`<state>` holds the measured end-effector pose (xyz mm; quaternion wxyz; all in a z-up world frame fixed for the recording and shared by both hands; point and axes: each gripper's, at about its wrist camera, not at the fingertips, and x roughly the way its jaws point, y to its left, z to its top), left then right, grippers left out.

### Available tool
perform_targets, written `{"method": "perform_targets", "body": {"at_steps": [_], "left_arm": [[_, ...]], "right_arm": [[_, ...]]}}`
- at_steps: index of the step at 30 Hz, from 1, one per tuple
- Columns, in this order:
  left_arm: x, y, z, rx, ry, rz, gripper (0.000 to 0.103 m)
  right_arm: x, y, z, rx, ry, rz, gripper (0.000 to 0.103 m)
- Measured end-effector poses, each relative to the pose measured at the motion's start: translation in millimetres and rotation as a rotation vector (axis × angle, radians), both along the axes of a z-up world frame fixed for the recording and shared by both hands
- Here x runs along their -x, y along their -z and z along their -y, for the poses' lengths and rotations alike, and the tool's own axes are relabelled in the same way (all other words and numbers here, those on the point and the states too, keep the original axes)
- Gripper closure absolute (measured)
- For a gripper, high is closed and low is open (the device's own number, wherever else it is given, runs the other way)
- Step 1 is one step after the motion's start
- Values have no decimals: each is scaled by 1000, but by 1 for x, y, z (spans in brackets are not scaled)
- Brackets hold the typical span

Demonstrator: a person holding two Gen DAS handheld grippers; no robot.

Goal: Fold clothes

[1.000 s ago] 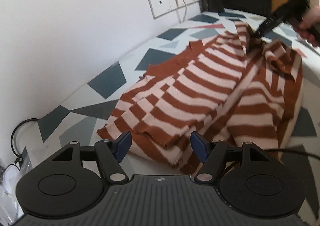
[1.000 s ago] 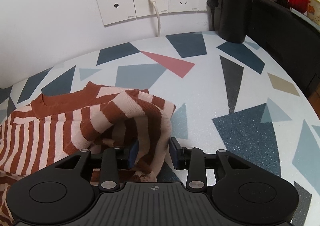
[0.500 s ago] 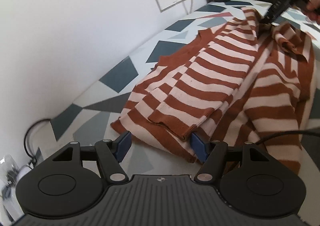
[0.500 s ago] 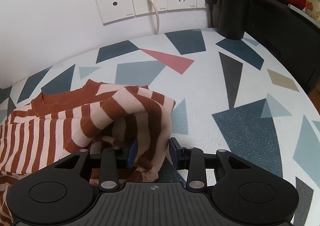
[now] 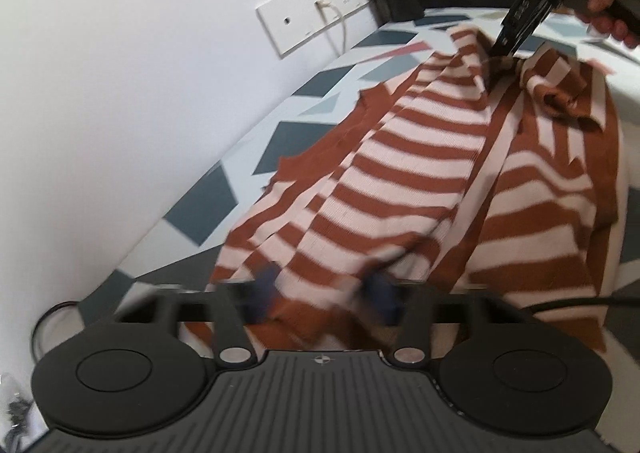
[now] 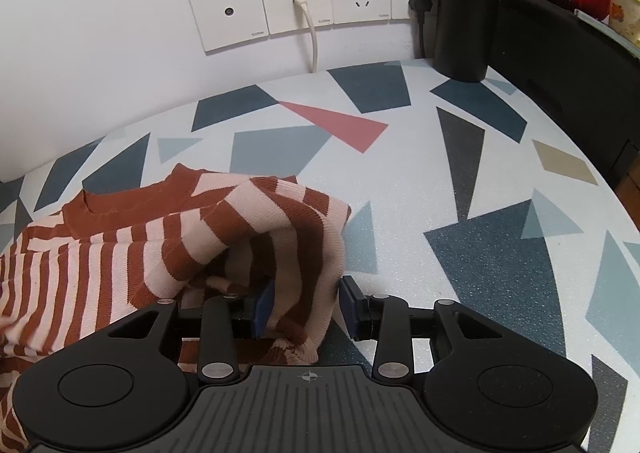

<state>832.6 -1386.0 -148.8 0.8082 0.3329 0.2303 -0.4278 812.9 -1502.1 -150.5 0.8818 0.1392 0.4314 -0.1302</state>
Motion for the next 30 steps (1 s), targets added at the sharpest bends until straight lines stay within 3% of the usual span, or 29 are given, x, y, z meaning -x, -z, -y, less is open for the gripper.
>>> {"method": "perform_targets", "body": {"at_steps": [4, 11, 12, 14, 15, 16, 20, 25, 30], "left_arm": [[-4, -15, -5, 119, -29, -82, 99], [-12, -77, -26, 436, -80, -385, 100], [-13, -86, -30, 482, -72, -445, 100], [-16, -99, -39, 567, -50, -558, 100], [-19, -102, -43, 605, -35, -609, 100], [-25, -100, -48, 626, -61, -640, 100], [-60, -68, -72, 662, -295, -744, 100], [-97, -9, -94, 662, -581, -878, 100], [-105, 7, -85, 624, -621, -863, 98]], "right_arm": [[2, -2, 0, 28, -9, 14, 64], [-3, -11, 2, 48, -40, 64, 65], [-5, -12, 4, 39, -39, 72, 71], [-7, -15, 9, 10, -28, 100, 93], [-9, -17, 13, -8, -16, 116, 100], [-10, -19, 15, -22, -1, 131, 100], [-27, -19, 18, -53, 9, 126, 94], [-38, -18, 6, -11, -31, 96, 74], [-23, -18, -7, 39, -111, 84, 74]]}}
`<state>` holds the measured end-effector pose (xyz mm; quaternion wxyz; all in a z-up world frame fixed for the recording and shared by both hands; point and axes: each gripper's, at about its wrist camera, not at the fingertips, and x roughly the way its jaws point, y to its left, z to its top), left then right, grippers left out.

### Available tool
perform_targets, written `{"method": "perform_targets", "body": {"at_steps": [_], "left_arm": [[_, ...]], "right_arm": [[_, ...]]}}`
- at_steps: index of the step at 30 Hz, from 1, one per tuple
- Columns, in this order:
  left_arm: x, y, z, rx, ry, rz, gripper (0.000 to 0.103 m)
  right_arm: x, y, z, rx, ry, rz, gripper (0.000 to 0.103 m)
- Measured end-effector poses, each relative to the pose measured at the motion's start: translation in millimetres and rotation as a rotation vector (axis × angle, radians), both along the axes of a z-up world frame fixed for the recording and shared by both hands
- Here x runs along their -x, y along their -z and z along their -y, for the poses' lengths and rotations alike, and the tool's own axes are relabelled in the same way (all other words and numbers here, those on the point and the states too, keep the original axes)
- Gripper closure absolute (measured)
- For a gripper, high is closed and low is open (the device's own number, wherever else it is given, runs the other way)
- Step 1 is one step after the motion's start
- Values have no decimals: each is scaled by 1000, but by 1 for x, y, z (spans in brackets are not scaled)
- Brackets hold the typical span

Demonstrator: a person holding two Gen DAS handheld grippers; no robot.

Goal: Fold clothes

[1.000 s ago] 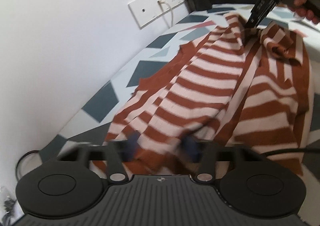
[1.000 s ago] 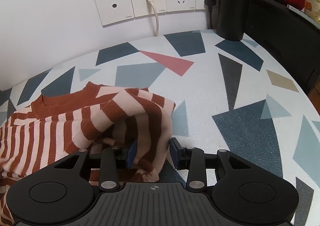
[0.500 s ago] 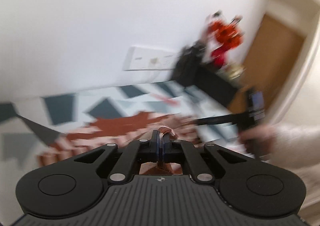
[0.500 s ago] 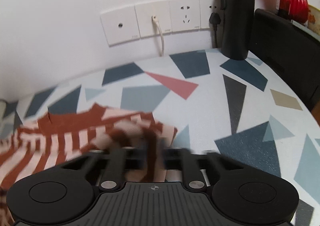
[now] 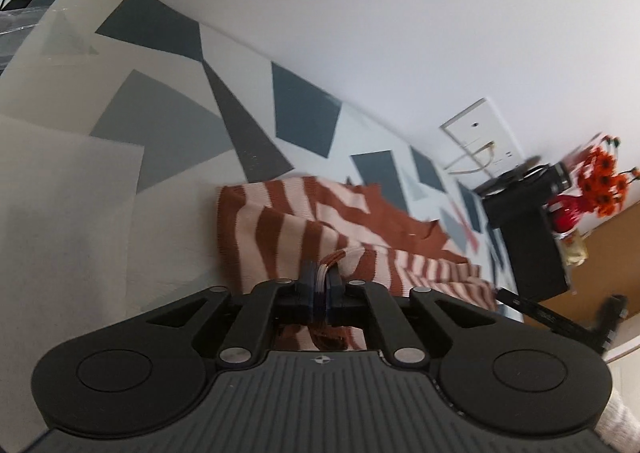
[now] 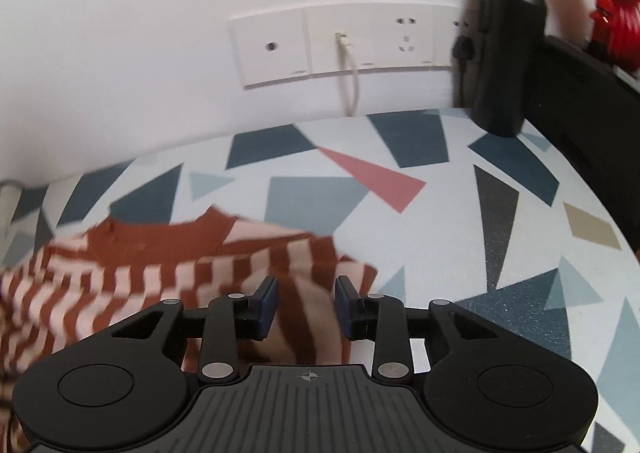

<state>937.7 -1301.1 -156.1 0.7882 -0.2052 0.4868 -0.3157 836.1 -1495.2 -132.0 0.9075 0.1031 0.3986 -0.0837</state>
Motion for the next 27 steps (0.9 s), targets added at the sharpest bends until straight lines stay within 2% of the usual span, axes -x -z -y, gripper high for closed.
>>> {"method": "perform_targets", "body": {"at_steps": [3, 5, 7, 11, 13, 15, 17, 18, 19, 22, 27], "left_arm": [[-1, -1, 5, -7, 2, 13, 95], [-4, 0, 5, -3, -1, 7, 86], [-5, 1, 4, -13, 0, 5, 67], [-2, 0, 3, -10, 24, 9, 55], [0, -1, 2, -3, 40, 12, 43], [5, -4, 5, -9, 66, 29, 40], [11, -7, 10, -36, 93, 66, 42], [13, -8, 13, -48, 116, 86, 60], [13, -10, 14, -58, 124, 95, 89], [13, -16, 16, -68, 118, 116, 98], [9, -30, -10, 88, 12, 75, 101]], "right_arm": [[14, -5, -6, -4, -55, 14, 74], [17, -3, -14, 15, -101, -4, 74], [21, -1, -22, 36, -148, -24, 74], [23, 8, -35, 74, -209, -65, 74], [21, 12, -38, 70, -215, -77, 73], [18, 17, -40, 79, -218, -92, 72], [14, 23, -43, 98, -227, -117, 72], [13, 25, -45, 115, -234, -126, 77], [12, 25, -47, 137, -240, -129, 87], [16, 15, -43, 147, -224, -78, 97], [32, -13, -23, 133, -143, 20, 98]]}}
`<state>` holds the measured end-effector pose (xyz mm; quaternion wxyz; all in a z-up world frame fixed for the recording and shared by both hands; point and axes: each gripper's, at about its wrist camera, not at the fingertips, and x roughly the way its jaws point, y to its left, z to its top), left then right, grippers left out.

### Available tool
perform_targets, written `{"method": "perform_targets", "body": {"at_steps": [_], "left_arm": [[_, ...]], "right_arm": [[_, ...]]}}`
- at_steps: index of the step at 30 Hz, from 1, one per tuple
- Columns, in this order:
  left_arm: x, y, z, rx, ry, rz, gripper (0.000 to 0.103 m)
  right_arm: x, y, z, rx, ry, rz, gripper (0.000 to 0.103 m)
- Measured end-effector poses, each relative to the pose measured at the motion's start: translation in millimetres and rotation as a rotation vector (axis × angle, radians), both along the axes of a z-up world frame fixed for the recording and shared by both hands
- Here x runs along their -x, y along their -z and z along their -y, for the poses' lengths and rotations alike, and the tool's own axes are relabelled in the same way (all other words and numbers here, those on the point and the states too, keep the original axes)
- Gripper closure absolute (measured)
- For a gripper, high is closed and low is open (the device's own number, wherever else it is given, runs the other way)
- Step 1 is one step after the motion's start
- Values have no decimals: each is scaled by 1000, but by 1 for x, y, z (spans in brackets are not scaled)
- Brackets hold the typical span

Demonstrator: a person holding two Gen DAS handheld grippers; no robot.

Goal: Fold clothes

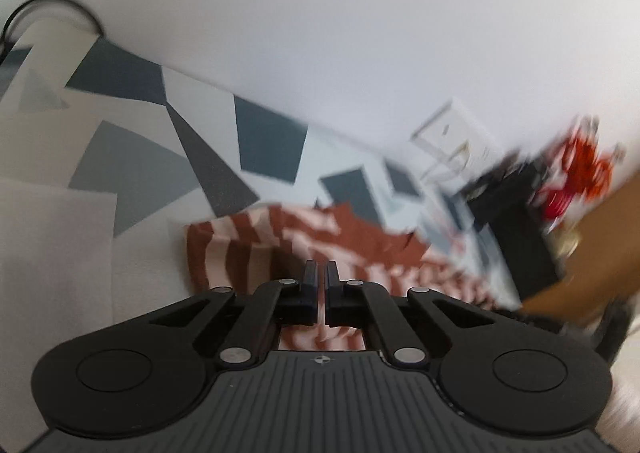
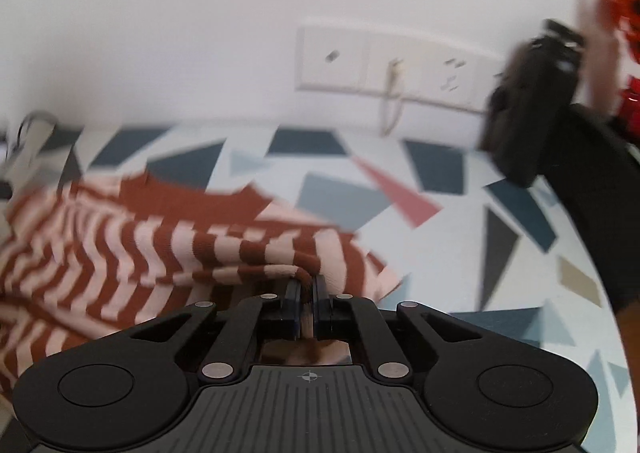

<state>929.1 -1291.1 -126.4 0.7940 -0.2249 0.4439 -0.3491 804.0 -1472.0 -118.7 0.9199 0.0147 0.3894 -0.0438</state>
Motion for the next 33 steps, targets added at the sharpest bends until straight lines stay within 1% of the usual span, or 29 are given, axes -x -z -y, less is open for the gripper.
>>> {"method": "perform_targets", "body": {"at_steps": [1, 3, 5, 6, 9, 10, 12, 13, 14, 17, 18, 19, 21, 22, 23, 24, 25, 26, 29, 31, 33], "left_arm": [[0, 1, -2, 0, 5, -14, 101], [1, 4, -6, -9, 21, -45, 101], [3, 10, -2, -64, 46, -59, 99], [3, 14, 0, -76, 50, -68, 95], [2, 22, 6, -55, 28, -91, 86], [0, 25, 8, -50, 19, -102, 79], [-5, 31, 15, -75, -1, -120, 70], [-7, 33, 17, -91, -12, -121, 69], [-8, 36, 19, -89, -13, -127, 69], [-11, 42, 20, -33, -18, -158, 69], [-12, 43, 21, -27, -18, -162, 69], [-12, 43, 22, -35, -16, -166, 67], [-14, 46, 25, -80, -14, -168, 61], [-14, 48, 26, -94, -13, -163, 61], [-14, 48, 27, -98, -14, -161, 61], [-14, 48, 28, -96, -12, -159, 64], [-12, 48, 29, -86, 3, -149, 94], [-10, 45, 28, -64, 7, -141, 100], [-6, 34, 22, 8, 8, -120, 101], [-5, 17, 9, 47, -29, -80, 101], [-2, 1, -5, 63, -53, -36, 101]], "right_arm": [[4, -4, 6, -22, 7, 4, 98], [6, 0, 13, -60, -21, -56, 98], [9, 9, 13, -16, -26, -96, 98], [9, 14, 13, -5, -29, -115, 98], [10, 21, 9, -11, -15, -125, 98], [10, 23, 8, -14, -9, -127, 98], [9, 27, 8, -20, 2, -131, 98], [9, 28, 8, -22, 5, -130, 98], [8, 28, 9, -25, 7, -128, 98], [7, 27, 10, -31, 14, -126, 98], [7, 27, 10, -33, 16, -125, 98], [8, 27, 10, -33, 17, -124, 98], [8, 28, 10, -34, 18, -124, 98], [8, 28, 10, -36, 19, -124, 98], [7, 29, 11, -39, 20, -124, 97], [7, 29, 11, -41, 22, -124, 97], [7, 29, 11, -43, 23, -124, 97], [6, 30, 12, -45, 25, -125, 97], [4, 27, 12, -41, 25, -116, 98], [5, 17, 13, -43, 22, -79, 98], [7, 5, 14, -56, 13, -32, 98]]}}
